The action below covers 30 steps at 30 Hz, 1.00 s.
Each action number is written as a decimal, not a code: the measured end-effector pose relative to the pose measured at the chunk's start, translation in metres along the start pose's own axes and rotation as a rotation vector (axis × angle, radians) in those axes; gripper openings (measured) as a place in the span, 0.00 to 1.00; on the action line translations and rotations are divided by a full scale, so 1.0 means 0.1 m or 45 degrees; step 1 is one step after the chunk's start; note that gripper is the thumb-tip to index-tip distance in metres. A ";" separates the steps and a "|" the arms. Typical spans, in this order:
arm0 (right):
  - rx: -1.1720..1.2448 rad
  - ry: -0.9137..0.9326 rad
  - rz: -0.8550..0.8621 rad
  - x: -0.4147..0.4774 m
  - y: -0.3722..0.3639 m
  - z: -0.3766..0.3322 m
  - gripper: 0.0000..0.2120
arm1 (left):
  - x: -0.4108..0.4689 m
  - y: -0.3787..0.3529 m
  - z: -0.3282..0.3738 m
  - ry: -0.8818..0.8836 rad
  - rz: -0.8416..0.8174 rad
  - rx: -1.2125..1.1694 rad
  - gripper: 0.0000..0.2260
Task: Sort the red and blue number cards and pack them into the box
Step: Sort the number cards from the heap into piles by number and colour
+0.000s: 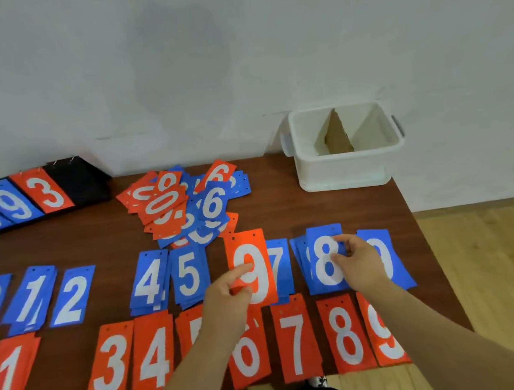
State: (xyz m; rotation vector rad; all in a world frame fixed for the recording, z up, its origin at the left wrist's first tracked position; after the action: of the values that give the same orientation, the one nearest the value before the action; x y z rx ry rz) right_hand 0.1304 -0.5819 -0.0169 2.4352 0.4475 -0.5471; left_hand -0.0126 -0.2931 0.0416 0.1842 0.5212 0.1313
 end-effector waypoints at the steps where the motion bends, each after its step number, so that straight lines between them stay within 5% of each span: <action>1: -0.029 0.002 -0.029 0.14 -0.04 0.03 0.18 | -0.03 0.00 -0.07 0.029 0.039 -0.008 0.21; 6: -0.436 -0.007 -0.192 0.51 -0.39 0.18 0.20 | -0.15 -0.04 -0.28 0.146 0.131 -0.086 0.22; 9: -0.728 -0.015 -0.105 0.49 -0.36 0.27 0.24 | -0.14 -0.10 -0.32 0.200 0.162 -0.038 0.21; 12: -0.427 0.092 -0.186 0.33 -0.27 0.09 0.24 | -0.06 -0.23 -0.30 0.219 0.136 -0.018 0.21; 16: 0.187 0.053 -0.613 -0.16 -0.29 -0.06 0.15 | 0.15 -0.68 -0.11 0.147 -0.008 -0.023 0.22; 19: 0.322 0.078 -0.596 -0.43 -0.08 0.08 0.13 | 0.32 -1.20 0.11 0.040 -0.183 0.109 0.22; 25: 0.299 0.016 -0.274 -0.64 0.52 0.84 0.15 | 0.42 -2.13 0.30 -0.071 -0.547 0.376 0.15; 30: 0.015 -0.116 -0.262 -0.85 0.47 1.57 0.17 | 0.51 -2.07 0.21 -0.085 -0.520 0.598 0.12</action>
State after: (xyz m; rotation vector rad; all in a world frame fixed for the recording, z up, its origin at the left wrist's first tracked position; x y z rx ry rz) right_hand 0.0343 -0.7305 -0.0701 2.3779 0.6623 -0.7463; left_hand 0.0581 -0.4890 -0.0083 0.5325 0.5071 -0.3991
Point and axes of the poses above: each hand's wrist, its own x-axis towards the middle knuckle, its own y-axis out of the back of the hand, z = x × y, the point moved 10 cm from there along x, towards the middle knuckle, and after that the axes turned 15 degrees about -z, right-handed, at the moved point
